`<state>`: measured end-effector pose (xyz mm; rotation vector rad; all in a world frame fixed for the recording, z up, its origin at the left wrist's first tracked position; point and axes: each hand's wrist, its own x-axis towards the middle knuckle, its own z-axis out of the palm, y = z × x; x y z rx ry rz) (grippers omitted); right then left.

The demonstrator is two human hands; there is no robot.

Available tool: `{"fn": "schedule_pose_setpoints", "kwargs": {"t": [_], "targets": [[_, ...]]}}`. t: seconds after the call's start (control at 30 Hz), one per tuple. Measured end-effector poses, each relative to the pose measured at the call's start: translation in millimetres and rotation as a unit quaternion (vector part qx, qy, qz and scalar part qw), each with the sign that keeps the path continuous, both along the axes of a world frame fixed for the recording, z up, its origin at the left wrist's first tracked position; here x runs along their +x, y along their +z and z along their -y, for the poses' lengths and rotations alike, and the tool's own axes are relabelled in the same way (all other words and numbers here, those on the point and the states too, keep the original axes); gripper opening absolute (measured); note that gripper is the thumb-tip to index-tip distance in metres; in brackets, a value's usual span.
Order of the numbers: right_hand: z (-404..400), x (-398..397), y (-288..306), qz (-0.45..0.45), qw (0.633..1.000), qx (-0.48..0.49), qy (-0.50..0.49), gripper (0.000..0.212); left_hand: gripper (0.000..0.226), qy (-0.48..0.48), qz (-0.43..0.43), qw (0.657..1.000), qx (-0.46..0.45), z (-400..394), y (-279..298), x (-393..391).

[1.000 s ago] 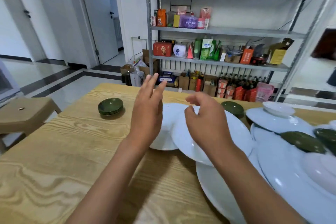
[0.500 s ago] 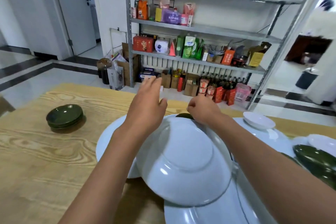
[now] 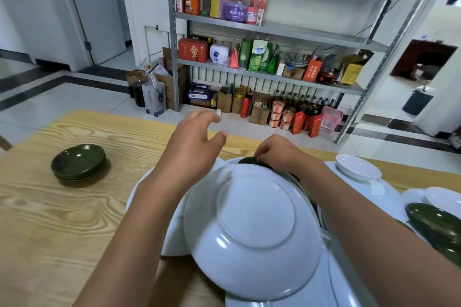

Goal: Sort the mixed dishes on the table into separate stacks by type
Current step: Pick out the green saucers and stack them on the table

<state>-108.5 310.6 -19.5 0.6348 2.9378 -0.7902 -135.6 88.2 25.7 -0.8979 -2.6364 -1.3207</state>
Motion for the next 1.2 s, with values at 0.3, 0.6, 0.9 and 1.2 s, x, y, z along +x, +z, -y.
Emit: {"fn": "schedule_pose_setpoints", "kwargs": {"t": [0.3, 0.6, 0.9, 1.2], "targets": [[1.4, 10.3, 10.7, -0.124, 0.988, 0.079, -0.055, 0.017, 0.038, -0.031, 0.024, 0.998, -0.054, -10.3, -9.8, 6.8], [42.0, 18.7, 45.8, -0.346, 0.922, -0.070, -0.160, 0.013, 0.044, -0.043, -0.041, 0.998, 0.029, -5.9, -1.2, 5.7], [82.5, 21.7, 70.4, -0.332, 0.854, -0.348, -0.197, 0.009, 0.021, 0.061, 0.046, 0.977, 0.201, 5.3, 1.5, -6.5], [130.8, 4.0, 58.8, -0.264, 0.876, -0.382, -0.134, 0.013, 0.023, 0.198, 0.087, 0.953, 0.214, 66.4, 4.8, -45.4]]}}
